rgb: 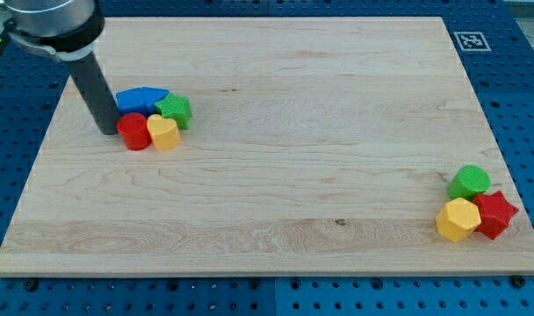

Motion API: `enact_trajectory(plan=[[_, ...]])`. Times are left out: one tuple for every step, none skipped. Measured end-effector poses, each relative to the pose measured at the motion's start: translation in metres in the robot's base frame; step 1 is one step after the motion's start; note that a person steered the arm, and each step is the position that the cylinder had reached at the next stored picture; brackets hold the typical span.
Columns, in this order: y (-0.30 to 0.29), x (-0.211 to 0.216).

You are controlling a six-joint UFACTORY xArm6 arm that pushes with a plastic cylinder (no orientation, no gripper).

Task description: Move blue blocks to the top of the green star

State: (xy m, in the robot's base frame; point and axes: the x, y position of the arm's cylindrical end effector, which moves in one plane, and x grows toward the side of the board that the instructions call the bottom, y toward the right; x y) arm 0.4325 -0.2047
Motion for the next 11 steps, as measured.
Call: enact_trajectory(plan=[[0.003,0.000],[0.015,0.000],[0.025,0.000],[0.034,-0.008],[0.035,-0.018],[0.026,-0.018],[-0.002,-0.018],[-0.002,-0.032],[0.012,-0.033],[0.012,-0.047],[0.018,-0.052]])
